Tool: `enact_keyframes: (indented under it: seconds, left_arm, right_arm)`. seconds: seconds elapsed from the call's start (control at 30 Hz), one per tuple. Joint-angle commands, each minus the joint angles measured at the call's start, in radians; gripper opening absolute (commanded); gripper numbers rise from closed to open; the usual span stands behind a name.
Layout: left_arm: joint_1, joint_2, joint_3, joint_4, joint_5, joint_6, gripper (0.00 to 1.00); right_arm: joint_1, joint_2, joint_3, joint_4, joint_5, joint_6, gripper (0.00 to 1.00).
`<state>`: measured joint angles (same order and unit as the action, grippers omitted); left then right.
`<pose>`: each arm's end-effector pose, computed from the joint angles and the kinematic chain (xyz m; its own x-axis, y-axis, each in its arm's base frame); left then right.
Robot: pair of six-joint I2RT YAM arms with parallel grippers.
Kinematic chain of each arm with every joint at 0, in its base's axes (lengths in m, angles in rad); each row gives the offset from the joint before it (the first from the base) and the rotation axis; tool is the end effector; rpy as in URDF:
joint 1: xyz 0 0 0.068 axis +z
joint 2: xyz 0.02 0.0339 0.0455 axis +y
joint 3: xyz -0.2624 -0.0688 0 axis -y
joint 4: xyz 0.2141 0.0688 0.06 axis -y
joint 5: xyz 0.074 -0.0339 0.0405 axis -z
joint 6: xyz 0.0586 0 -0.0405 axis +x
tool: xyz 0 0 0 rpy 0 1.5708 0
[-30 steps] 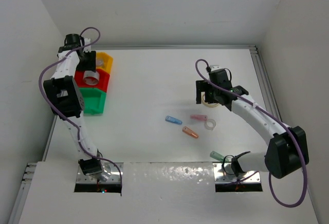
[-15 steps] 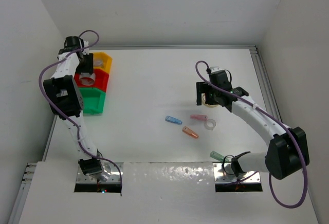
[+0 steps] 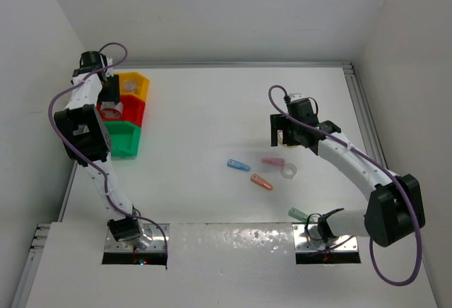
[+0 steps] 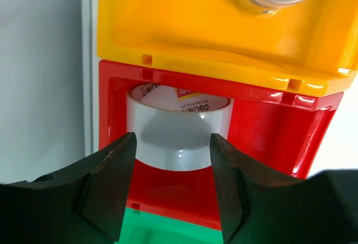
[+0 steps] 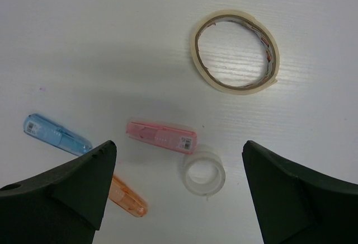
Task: Sort the stationery into containers
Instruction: Move the stationery to the storage box, then move the stationery to the center of the board.
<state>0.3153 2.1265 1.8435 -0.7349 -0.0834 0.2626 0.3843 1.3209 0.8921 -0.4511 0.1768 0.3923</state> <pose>0.4266 0.1443 0.2216 -0.8723 -0.0124 -0.4887 -0.1286 0.9703 0.2048 0.2437 0.0874 0.2318 -0.7616 0.0980 -0.6406 0.0281 0.9926 0.1184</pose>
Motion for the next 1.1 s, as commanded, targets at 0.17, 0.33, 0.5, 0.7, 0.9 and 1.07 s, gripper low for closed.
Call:
enact_keyframes:
  seconds: [0.17,0.33,0.5,0.7,0.9,1.07]
  left_arm:
    - [0.015,-0.08,0.016,0.038,-0.072,0.015,0.58]
    - [0.011,-0.094,0.019,0.045,-0.047,0.004,0.6]
    - [0.01,-0.096,0.046,0.034,-0.052,0.003,0.61]
    - [0.005,-0.115,0.059,0.02,-0.032,0.007,0.61]
    - [-0.021,-0.149,0.051,0.003,0.01,0.023,0.62]
    - [-0.03,-0.189,0.014,-0.001,0.053,0.038,0.61]
  right_arm:
    - [0.008,-0.032,-0.002,0.009,0.026,0.0,0.92]
    - [-0.001,-0.022,-0.001,0.008,0.059,0.029,0.81]
    - [-0.036,0.014,0.013,-0.006,0.036,0.074,0.58]
    - [-0.099,0.06,0.033,-0.027,0.078,0.134,0.65]
    - [-0.174,0.113,0.053,-0.026,0.044,0.158,0.63]
    - [-0.173,0.11,0.024,-0.035,0.027,0.14,0.61]
